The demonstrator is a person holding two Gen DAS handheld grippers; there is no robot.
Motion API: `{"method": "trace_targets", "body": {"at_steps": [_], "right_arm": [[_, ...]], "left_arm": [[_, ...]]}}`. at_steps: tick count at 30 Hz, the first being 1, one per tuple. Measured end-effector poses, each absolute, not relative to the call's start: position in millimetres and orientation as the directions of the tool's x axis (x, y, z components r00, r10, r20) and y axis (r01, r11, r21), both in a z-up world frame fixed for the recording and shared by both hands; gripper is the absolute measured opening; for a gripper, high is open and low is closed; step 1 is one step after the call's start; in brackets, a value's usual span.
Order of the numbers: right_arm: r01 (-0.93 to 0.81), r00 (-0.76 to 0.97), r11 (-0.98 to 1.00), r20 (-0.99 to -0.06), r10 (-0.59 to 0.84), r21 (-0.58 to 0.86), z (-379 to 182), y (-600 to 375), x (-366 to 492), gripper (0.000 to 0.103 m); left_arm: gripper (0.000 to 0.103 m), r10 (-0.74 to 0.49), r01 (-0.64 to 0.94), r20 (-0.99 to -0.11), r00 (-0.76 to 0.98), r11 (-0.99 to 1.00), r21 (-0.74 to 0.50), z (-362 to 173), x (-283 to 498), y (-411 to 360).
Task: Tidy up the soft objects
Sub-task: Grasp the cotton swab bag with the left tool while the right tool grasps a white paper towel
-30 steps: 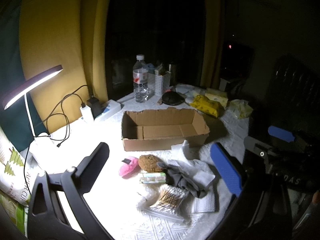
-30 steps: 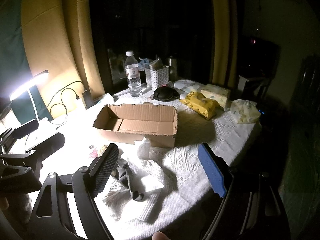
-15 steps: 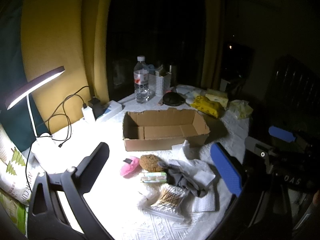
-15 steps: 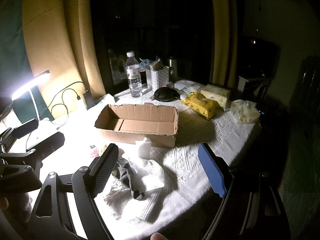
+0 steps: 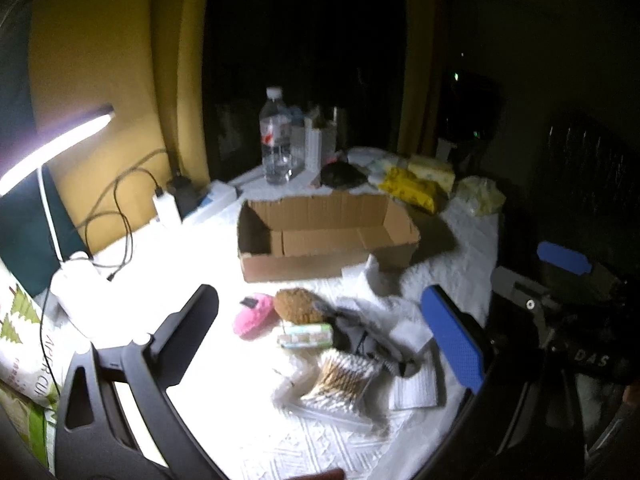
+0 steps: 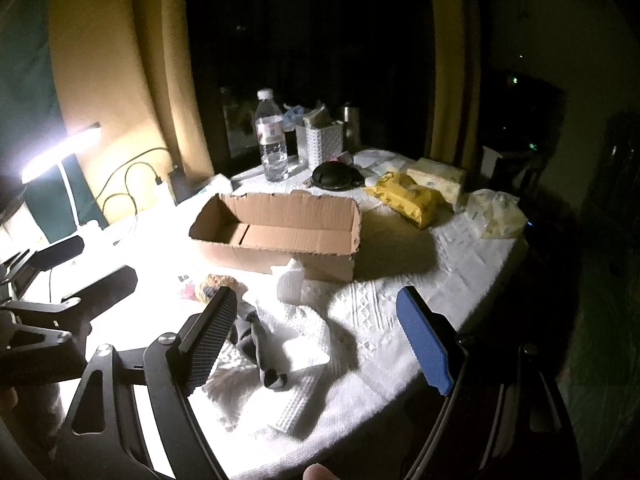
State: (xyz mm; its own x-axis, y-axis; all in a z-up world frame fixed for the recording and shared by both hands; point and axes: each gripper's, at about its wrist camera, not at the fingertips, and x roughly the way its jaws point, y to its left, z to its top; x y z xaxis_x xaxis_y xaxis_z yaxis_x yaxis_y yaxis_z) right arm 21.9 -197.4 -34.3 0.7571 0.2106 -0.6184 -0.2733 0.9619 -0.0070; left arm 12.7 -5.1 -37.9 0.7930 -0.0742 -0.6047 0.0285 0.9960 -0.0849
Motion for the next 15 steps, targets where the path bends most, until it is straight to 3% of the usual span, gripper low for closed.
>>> {"method": "trace_targets", "body": {"at_steps": [15], "right_arm": [[-0.265, 0.674, 0.964, -0.71, 0.205, 0.026, -91, -213, 31, 0.084]], "left_arm": [[0.102, -0.085, 0.055, -0.725, 0.683, 0.996, -0.065, -111, 26, -16]]}}
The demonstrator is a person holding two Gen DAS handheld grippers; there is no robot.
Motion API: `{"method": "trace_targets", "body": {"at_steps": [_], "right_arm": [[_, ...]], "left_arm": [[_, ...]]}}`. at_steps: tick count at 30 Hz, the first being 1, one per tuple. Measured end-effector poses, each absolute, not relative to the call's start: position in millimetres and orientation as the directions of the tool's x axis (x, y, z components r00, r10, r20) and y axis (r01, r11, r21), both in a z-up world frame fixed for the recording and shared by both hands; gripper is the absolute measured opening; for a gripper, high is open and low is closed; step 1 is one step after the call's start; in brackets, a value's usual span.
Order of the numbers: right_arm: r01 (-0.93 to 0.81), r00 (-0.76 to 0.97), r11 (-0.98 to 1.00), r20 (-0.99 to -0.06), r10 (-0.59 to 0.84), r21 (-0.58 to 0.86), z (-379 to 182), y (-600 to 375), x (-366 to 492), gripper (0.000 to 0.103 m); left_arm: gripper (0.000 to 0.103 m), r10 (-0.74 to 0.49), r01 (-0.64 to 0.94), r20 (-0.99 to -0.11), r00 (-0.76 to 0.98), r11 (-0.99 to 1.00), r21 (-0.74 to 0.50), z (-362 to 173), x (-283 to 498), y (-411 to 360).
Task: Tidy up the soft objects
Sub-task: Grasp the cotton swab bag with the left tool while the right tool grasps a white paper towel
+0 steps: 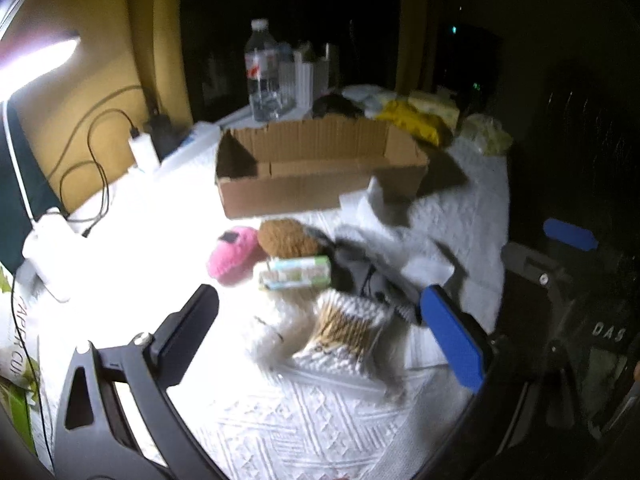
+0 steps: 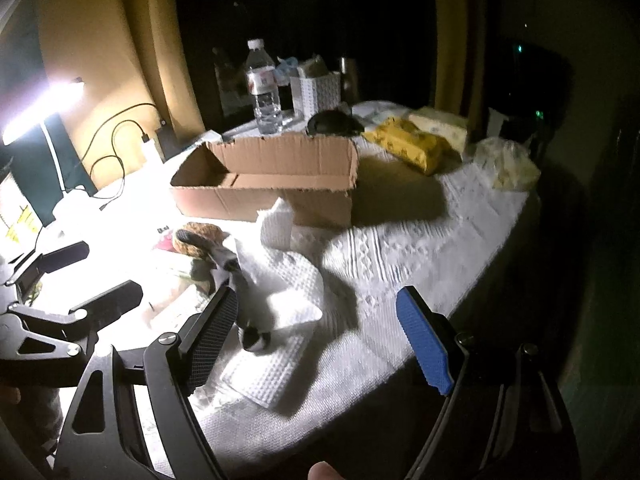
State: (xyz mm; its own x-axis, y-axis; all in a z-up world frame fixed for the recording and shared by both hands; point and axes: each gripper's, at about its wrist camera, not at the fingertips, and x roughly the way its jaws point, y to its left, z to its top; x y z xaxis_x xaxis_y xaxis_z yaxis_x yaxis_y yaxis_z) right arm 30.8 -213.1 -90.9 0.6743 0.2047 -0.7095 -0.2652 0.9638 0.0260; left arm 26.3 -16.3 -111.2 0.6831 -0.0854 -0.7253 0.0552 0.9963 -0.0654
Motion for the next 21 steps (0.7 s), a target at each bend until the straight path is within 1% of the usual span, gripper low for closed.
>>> {"method": "trace_targets", "body": {"at_steps": [5, 9, 10, 11, 13, 14, 16, 19, 20, 21], "right_arm": [[-0.273, 0.651, 0.961, -0.726, 0.221, 0.047, -105, -220, 36, 0.084], [-0.298, 0.621, 0.951, -0.741, 0.256, 0.079, -119, -223, 38, 0.084], [-0.301, 0.616, 0.95, -0.743, 0.263, 0.087, -122, -224, 38, 0.084], [-0.302, 0.609, 0.948, -0.745, 0.272, 0.099, -126, -226, 39, 0.084], [-0.305, 0.606, 0.946, -0.743, 0.283, 0.112, -129, -229, 40, 0.081], [-0.305, 0.609, 0.946, -0.741, 0.283, 0.111, -131, -230, 41, 0.078], [-0.303, 0.604, 0.947, -0.746, 0.281, 0.111, -136, -233, 43, 0.078], [-0.299, 0.596, 0.946, -0.751, 0.285, 0.121, -142, -238, 47, 0.076], [-0.299, 0.595, 0.946, -0.751, 0.287, 0.125, -143, -240, 48, 0.073], [-0.298, 0.592, 0.946, -0.752, 0.29, 0.13, -144, -241, 50, 0.07]], "left_arm": [[0.101, -0.087, 0.068, -0.755, 0.65, 0.996, -0.056, -131, 25, -25], [0.098, -0.094, 0.098, -0.777, 0.622, 0.994, -0.042, -146, 28, -34], [0.096, -0.093, 0.105, -0.785, 0.613, 0.994, -0.036, -150, 30, -36], [0.091, -0.088, 0.11, -0.793, 0.603, 0.994, -0.027, -154, 32, -39], [0.088, -0.081, 0.118, -0.805, 0.588, 0.993, -0.013, -162, 34, -45], [0.088, -0.075, 0.121, -0.809, 0.583, 0.993, -0.005, -165, 35, -47], [0.084, -0.069, 0.134, -0.814, 0.577, 0.991, 0.011, -170, 37, -52], [0.075, -0.056, 0.155, -0.819, 0.57, 0.987, 0.041, -177, 40, -58], [0.067, -0.056, 0.159, -0.826, 0.56, 0.986, 0.041, -180, 42, -59], [0.064, -0.057, 0.161, -0.835, 0.547, 0.986, 0.038, -184, 44, -58]]}}
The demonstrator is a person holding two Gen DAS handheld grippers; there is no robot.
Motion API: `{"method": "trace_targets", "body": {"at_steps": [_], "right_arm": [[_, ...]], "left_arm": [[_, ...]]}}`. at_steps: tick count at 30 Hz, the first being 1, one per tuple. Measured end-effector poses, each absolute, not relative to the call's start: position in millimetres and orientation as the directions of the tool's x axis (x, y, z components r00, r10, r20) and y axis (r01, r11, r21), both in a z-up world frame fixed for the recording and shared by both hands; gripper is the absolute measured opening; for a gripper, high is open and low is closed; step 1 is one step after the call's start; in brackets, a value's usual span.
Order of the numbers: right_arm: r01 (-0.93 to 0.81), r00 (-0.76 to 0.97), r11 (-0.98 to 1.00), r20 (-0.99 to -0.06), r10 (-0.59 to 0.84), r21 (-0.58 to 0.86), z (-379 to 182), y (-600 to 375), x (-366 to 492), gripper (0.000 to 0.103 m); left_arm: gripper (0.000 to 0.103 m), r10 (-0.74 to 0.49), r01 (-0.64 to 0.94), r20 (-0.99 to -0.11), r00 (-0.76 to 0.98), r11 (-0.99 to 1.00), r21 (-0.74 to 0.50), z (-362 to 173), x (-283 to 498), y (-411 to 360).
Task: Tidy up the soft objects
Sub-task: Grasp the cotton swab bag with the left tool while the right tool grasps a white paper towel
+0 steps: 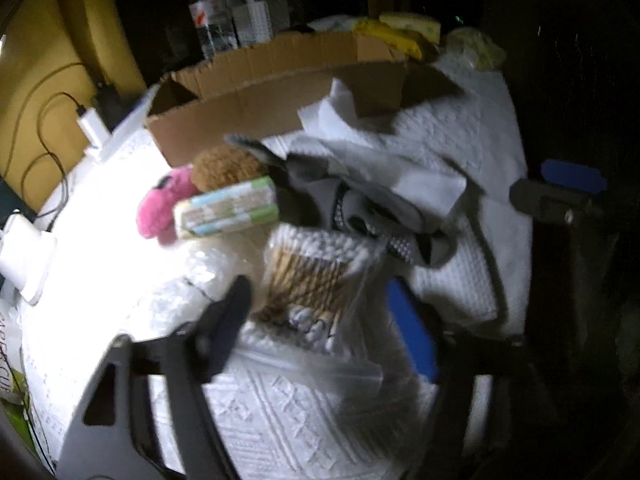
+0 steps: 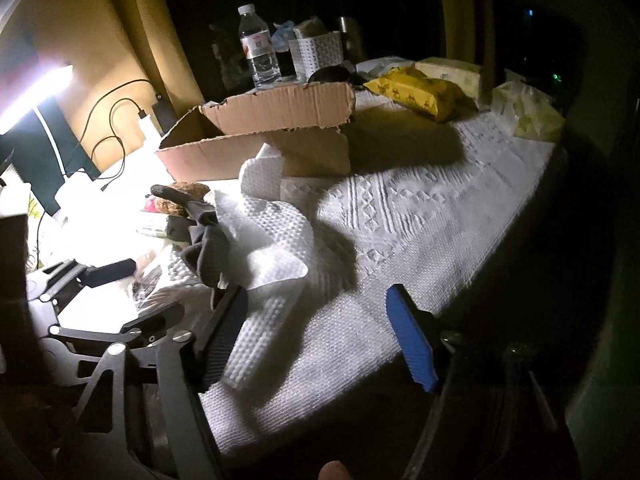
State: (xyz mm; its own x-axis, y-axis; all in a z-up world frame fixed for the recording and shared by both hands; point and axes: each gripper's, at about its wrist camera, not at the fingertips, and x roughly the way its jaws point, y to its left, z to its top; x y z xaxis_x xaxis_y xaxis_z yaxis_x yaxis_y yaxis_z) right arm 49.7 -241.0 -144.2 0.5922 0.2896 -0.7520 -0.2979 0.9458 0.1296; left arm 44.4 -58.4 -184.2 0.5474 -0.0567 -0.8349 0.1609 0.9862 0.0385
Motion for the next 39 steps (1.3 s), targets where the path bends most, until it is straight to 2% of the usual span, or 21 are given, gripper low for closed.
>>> {"method": "trace_targets", "body": {"at_steps": [5, 9, 12, 17, 26, 38, 39], "right_arm": [[-0.294, 0.58, 0.943, -0.755, 0.306, 0.156, -148, -245, 60, 0.069], [-0.304, 0.563, 0.936, -0.759, 0.327, 0.177, -154, -241, 71, 0.068], [-0.32, 0.553, 0.93, -0.761, 0.339, 0.182, -157, -234, 79, 0.063], [-0.35, 0.542, 0.92, -0.763, 0.352, 0.177, -160, -219, 94, 0.057], [-0.395, 0.511, 0.903, -0.777, 0.367, 0.167, -166, -192, 117, 0.057], [-0.446, 0.48, 0.884, -0.796, 0.368, 0.14, -175, -161, 134, 0.056], [-0.451, 0.481, 0.883, -0.798, 0.363, 0.13, -176, -159, 134, 0.048]], "left_arm": [[0.059, -0.054, 0.157, -0.845, 0.532, 0.987, 0.035, -192, 56, -53], [0.051, -0.062, 0.17, -0.844, 0.533, 0.985, 0.036, -192, 55, -53], [0.044, -0.083, 0.179, -0.842, 0.533, 0.984, 0.017, -189, 53, -50], [0.043, -0.116, 0.172, -0.834, 0.54, 0.985, -0.025, -182, 52, -41], [0.043, -0.161, 0.153, -0.802, 0.576, 0.984, -0.087, -161, 45, -27], [0.043, -0.163, 0.11, -0.764, 0.625, 0.987, -0.12, -141, 44, -4], [0.043, -0.161, 0.104, -0.761, 0.628, 0.987, -0.123, -139, 44, -1]]}}
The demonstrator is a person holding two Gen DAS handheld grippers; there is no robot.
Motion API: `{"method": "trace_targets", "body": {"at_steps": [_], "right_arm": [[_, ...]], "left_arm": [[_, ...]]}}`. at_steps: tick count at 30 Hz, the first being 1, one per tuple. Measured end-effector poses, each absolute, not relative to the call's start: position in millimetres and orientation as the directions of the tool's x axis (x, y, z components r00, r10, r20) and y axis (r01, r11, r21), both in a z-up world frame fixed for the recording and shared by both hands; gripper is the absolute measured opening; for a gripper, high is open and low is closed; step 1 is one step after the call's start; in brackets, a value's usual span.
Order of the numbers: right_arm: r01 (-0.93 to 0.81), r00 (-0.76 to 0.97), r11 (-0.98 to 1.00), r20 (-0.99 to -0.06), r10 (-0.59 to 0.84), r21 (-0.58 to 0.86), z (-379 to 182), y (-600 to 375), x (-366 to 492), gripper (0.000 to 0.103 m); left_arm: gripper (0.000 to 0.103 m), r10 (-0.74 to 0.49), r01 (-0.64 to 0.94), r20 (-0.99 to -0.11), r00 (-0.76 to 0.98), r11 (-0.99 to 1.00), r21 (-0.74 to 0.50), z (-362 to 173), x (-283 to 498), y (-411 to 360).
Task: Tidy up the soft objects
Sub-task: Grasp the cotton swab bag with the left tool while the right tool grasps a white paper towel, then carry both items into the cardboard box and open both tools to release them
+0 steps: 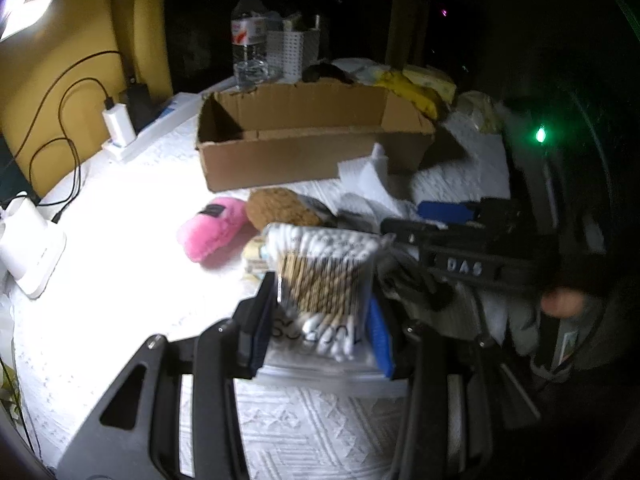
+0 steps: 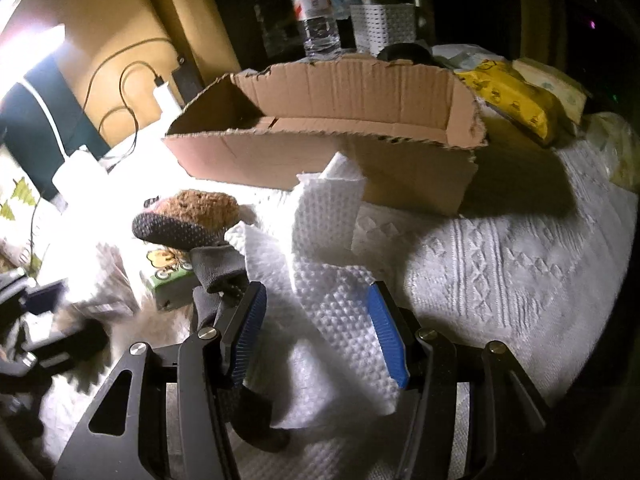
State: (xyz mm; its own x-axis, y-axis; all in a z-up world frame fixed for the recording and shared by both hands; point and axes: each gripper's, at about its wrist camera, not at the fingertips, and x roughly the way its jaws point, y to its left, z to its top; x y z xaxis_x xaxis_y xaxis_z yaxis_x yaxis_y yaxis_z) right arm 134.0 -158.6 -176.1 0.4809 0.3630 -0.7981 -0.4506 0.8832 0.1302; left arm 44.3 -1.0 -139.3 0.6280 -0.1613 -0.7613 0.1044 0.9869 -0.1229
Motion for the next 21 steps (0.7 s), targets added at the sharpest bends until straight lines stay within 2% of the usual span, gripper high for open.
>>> {"method": "trace_targets", "body": {"at_steps": [1, 2, 3, 5, 8, 21], "right_arm": [[-0.454, 0.479, 0.882, -0.801, 0.36, 0.125, -177, -157, 133, 0.04], [-0.451, 0.48, 0.885, -0.804, 0.352, 0.118, -179, -156, 134, 0.024], [-0.446, 0.483, 0.888, -0.805, 0.345, 0.113, -179, -156, 134, 0.015], [-0.441, 0.487, 0.89, -0.802, 0.347, 0.117, -179, -158, 134, 0.009], [-0.437, 0.502, 0.891, -0.787, 0.359, 0.127, -173, -165, 132, 0.006], [-0.403, 0.612, 0.899, -0.68, 0.404, 0.171, -115, -207, 118, 0.005]], "left_arm": [[0.043, -0.16, 0.101, -0.76, 0.63, 0.987, -0.124, -139, 44, 0], [0.043, -0.159, 0.096, -0.759, 0.632, 0.987, -0.126, -138, 44, 2], [0.043, -0.156, 0.092, -0.757, 0.634, 0.988, -0.127, -137, 44, 3], [0.043, -0.15, 0.085, -0.751, 0.643, 0.989, -0.125, -135, 44, 4], [0.043, -0.143, 0.074, -0.744, 0.653, 0.989, -0.125, -131, 43, 7], [0.043, -0.129, 0.062, -0.706, 0.696, 0.991, -0.119, -107, 51, 3]]}}
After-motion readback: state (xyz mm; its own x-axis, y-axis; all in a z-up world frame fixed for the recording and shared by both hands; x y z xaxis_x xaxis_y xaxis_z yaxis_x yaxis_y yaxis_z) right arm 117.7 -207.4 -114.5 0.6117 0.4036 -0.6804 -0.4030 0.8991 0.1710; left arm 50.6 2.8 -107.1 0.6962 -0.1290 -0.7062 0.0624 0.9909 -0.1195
